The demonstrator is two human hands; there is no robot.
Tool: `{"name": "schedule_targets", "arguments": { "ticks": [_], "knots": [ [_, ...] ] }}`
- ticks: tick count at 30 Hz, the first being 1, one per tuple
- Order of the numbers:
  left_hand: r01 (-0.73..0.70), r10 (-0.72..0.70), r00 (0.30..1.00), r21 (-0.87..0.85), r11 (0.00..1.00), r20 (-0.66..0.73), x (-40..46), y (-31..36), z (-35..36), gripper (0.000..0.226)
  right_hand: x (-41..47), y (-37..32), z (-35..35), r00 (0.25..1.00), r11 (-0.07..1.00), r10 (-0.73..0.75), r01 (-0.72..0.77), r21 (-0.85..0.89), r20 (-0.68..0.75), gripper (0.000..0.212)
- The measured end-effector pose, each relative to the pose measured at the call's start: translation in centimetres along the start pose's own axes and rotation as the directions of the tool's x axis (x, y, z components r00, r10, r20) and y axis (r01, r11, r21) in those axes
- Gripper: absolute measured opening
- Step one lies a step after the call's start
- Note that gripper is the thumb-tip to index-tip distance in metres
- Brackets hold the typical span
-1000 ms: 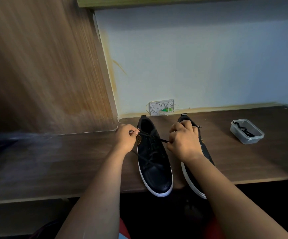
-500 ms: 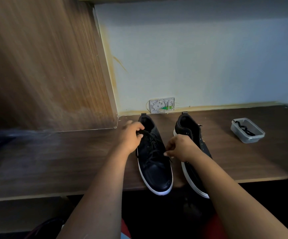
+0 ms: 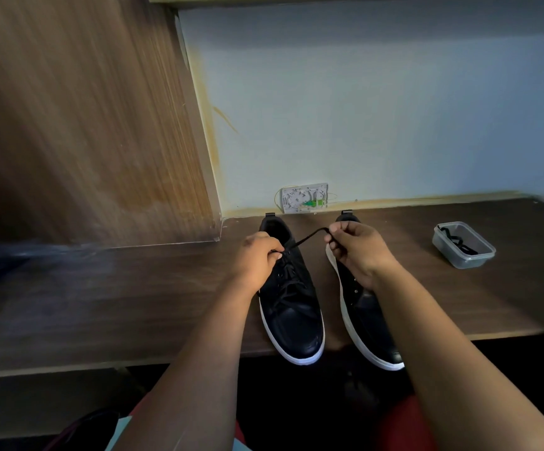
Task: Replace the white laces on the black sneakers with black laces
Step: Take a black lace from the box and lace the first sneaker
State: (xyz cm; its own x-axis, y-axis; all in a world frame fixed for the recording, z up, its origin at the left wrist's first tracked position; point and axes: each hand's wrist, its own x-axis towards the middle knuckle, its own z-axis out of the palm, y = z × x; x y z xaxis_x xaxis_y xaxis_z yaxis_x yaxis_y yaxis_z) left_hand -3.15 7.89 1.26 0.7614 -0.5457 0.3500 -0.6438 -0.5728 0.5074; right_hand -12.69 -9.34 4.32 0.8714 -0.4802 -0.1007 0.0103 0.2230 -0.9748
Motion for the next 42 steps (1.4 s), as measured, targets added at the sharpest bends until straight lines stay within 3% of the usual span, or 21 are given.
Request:
{"name": "schedule_targets", "arguments": {
  "ticks": [2,5,10,16,19,22,25,27,32,34,38,42],
  "knots": [
    [-0.001,0.001,1.0,-0.006,1.0,0.001,0.1,0.1,0.0,0.014,0.5,-0.4,-0.4,0.999,0.947,0.045,-0.051,0.317,0.028,0.021],
    [-0.016,0.016,1.0,-0.005,1.0,-0.001,0.1,0.1,0.0,0.013,1.3,-0.5,-0.8,0.999,0.832,0.026,-0.042,0.553,0.036,0.023],
    [-0.017,0.017,1.0,-0.012,1.0,-0.005,0.1,0.0,0.1,0.013,1.8,-0.4,-0.2,0.999,0.702,0.014,0.015,0.712,-0.035,0.021],
    [-0.023,0.023,1.0,-0.022,0.999,-0.001,0.0,-0.1,0.3,0.014,2.1,-0.8,1.1,0.991,0.656,-0.055,0.127,0.744,-0.121,0.017],
    [-0.028,0.028,1.0,-0.028,0.999,-0.009,0.0,-0.4,0.5,0.015,2.2,-0.2,1.7,0.985,0.783,-0.145,0.173,0.598,-0.095,0.02],
    [-0.041,0.04,0.999,-0.032,0.999,-0.031,-0.1,-0.6,0.7,0.015,1.8,1.1,2.9,0.973,0.97,-0.229,0.225,0.089,0.039,0.024],
    [-0.063,0.061,0.996,-0.029,0.998,-0.067,-0.1,-0.6,1.0,0.011,2.1,3.2,3.9,0.947,0.848,-0.291,0.323,-0.42,0.14,0.026],
    [-0.066,0.063,0.994,-0.022,0.998,-0.087,-0.2,-0.5,1.1,0.009,2.3,3.8,4.2,0.946,0.77,-0.291,0.321,-0.552,0.144,0.028],
    [-0.086,0.074,0.986,-0.069,0.994,-0.151,-0.1,-0.9,1.5,0.009,2.7,4.1,4.3,0.954,0.745,-0.275,0.29,-0.601,0.119,0.029],
    [-0.096,0.078,0.982,-0.097,0.991,-0.172,0.0,-1.1,1.8,0.008,2.9,4.2,4.3,0.971,0.81,-0.223,0.235,-0.537,0.089,0.029],
    [-0.089,0.064,0.979,-0.123,0.988,-0.195,-0.1,-1.4,2.2,0.008,3.4,5.0,4.4,0.998,0.967,-0.048,0.053,-0.247,0.028,0.022],
    [-0.066,0.034,0.979,-0.156,0.986,-0.202,-0.3,-1.7,2.5,0.006,3.8,5.6,4.6,0.999,0.957,-0.049,0.046,-0.288,-0.004,0.017]
  ]
}}
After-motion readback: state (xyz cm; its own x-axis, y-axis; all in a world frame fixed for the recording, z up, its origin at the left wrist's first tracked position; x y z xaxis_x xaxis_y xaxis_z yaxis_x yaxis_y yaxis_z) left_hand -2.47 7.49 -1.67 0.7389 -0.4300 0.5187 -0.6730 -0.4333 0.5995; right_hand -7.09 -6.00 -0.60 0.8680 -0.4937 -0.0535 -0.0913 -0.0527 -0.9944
